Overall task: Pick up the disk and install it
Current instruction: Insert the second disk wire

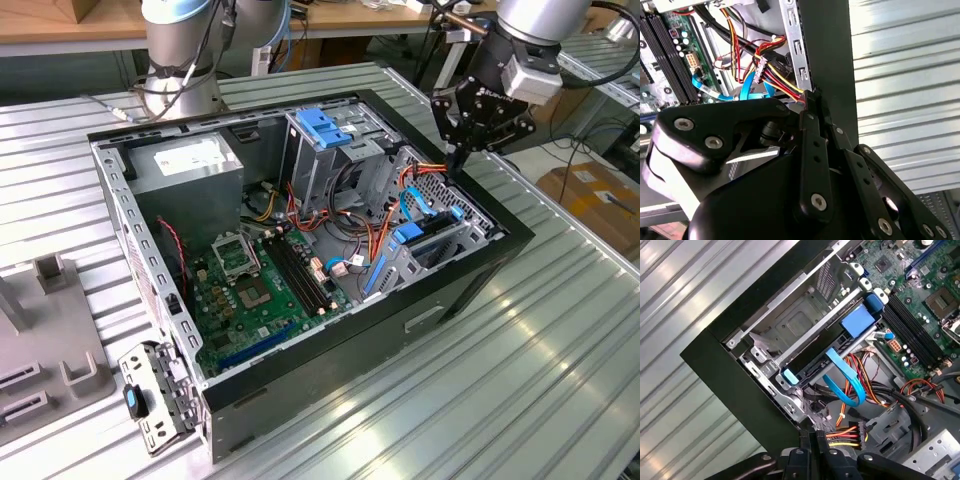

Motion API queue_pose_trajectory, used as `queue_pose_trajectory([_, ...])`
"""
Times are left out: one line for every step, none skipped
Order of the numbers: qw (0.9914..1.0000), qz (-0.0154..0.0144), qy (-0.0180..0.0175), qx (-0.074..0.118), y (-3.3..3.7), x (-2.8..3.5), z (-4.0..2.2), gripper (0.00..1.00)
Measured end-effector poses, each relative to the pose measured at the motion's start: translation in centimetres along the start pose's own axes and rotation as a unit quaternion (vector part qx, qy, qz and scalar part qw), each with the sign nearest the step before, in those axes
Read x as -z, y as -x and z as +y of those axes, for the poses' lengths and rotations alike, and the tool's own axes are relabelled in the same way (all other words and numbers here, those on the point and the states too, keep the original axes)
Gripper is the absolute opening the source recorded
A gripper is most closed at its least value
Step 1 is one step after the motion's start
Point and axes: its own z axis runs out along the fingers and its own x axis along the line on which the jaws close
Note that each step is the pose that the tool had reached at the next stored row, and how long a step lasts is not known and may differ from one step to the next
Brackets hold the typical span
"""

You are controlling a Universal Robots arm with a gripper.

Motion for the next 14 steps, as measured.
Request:
queue_pose_trajectory([0.9999,0.0006,0.0004,-0.014,0.0,-0.01,0.0,0.16])
queue_pose_trajectory([0.99961,0.0011,0.0007,-0.028,0.0,-0.01,0.0,0.16])
queue_pose_trajectory([0.9994,0.0013,0.0009,-0.035,0.0,-0.02,0.0,0.16])
queue_pose_trajectory([0.99905,0.0017,0.0011,-0.043,0.0,-0.02,0.0,0.16])
queue_pose_trajectory([0.99851,0.0022,0.0014,-0.055,0.0,-0.02,0.0,0.16])
queue_pose_trajectory([0.99804,0.0025,0.0016,-0.062,0.0,-0.03,0.0,0.16])
queue_pose_trajectory([0.99733,0.0029,0.0019,-0.073,0.0,-0.03,0.0,0.16])
queue_pose_trajectory([0.99664,0.0032,0.0021,-0.082,0.0,-0.03,0.0,0.16])
queue_pose_trajectory([0.99608,0.0035,0.0022,-0.088,0.0,-0.03,0.0,0.16])
queue_pose_trajectory([0.99608,0.0035,0.0023,-0.088,0.0,-0.03,0.01,0.16])
queue_pose_trajectory([0.99608,0.0035,0.0023,-0.088,0.0,-0.03,0.0,0.16])
queue_pose_trajectory([0.99608,0.0035,0.0023,-0.088,0.0,-0.03,0.0,0.16])
queue_pose_trajectory([0.99607,0.0035,0.0023,-0.088,0.0,-0.03,0.0,0.16])
queue_pose_trajectory([0.99607,0.0035,0.0022,-0.089,0.04,-0.04,0.03,0.16])
